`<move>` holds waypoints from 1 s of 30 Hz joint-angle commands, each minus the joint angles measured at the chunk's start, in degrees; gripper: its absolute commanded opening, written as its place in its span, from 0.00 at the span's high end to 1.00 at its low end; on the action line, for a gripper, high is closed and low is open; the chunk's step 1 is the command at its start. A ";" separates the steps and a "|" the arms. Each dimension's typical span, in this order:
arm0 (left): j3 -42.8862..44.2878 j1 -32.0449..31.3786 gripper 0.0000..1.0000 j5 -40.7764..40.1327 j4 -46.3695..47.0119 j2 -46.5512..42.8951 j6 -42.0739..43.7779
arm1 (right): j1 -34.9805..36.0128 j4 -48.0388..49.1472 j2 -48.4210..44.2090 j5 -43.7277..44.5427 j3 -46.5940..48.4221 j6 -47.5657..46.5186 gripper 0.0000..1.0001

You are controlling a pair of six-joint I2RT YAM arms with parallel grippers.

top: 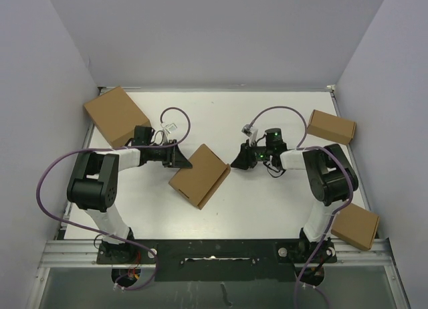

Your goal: Fold the paper box

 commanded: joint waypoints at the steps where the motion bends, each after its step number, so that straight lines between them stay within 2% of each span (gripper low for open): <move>1: 1.70 -0.13 0.87 -1.74 1.21 1.94 3.79 | 1.20 -3.53 1.06 -0.77 3.11 -2.52 0.72; 8: 1.77 -0.13 0.87 -1.73 1.03 2.19 3.70 | 2.24 -4.34 1.80 1.06 4.28 -4.06 0.75; 17: 1.76 -0.02 0.87 -1.74 0.94 2.20 3.53 | 2.34 -4.49 2.78 -0.10 4.87 -4.30 0.86; 27: 1.72 0.22 0.87 -1.59 1.09 2.57 3.27 | 2.70 -4.99 3.53 -0.26 5.07 -4.70 0.85; 30: 1.74 0.23 0.87 -1.56 1.27 2.69 3.04 | 3.12 -5.01 3.26 -0.55 4.98 -5.55 0.95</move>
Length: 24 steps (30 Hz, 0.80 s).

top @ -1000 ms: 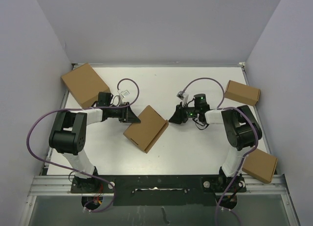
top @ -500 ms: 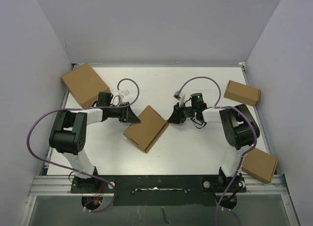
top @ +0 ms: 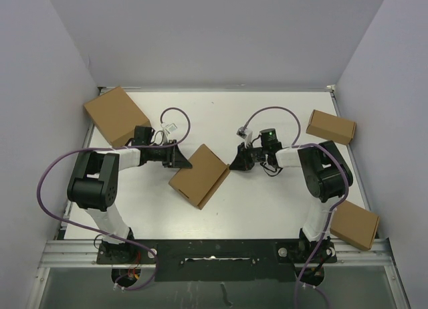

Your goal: Fold the paper box

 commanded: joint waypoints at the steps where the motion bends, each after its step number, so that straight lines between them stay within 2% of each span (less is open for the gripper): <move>1: 1.43 0.16 0.87 -1.83 1.33 2.13 2.97 | 0.94 0.96 -0.78 -0.80 1.30 -2.49 0.98; 24: 0.83 1.65 0.88 -2.86 2.10 2.20 0.61 | 3.08 0.23 -6.25 1.26 -2.39 -9.72 1.00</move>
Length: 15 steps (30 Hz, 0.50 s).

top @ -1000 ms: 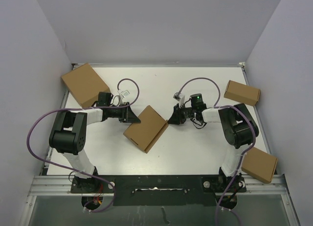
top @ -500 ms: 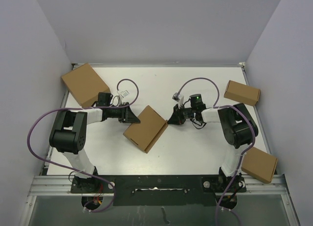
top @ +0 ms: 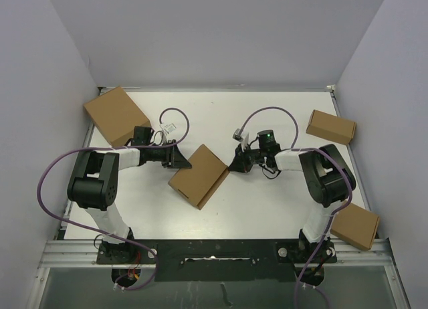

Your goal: Fold the paper box

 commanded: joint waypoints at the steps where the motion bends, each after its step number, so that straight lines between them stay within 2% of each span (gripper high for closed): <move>1: 0.73 1.06 0.88 -3.14 2.15 1.64 1.68 | 0.81 -0.09 -2.97 0.06 -0.37 -2.25 1.00; 15: -0.56 2.47 0.88 -1.92 4.83 2.13 -0.78 | 0.51 -1.35 -1.69 1.00 0.42 -1.62 1.00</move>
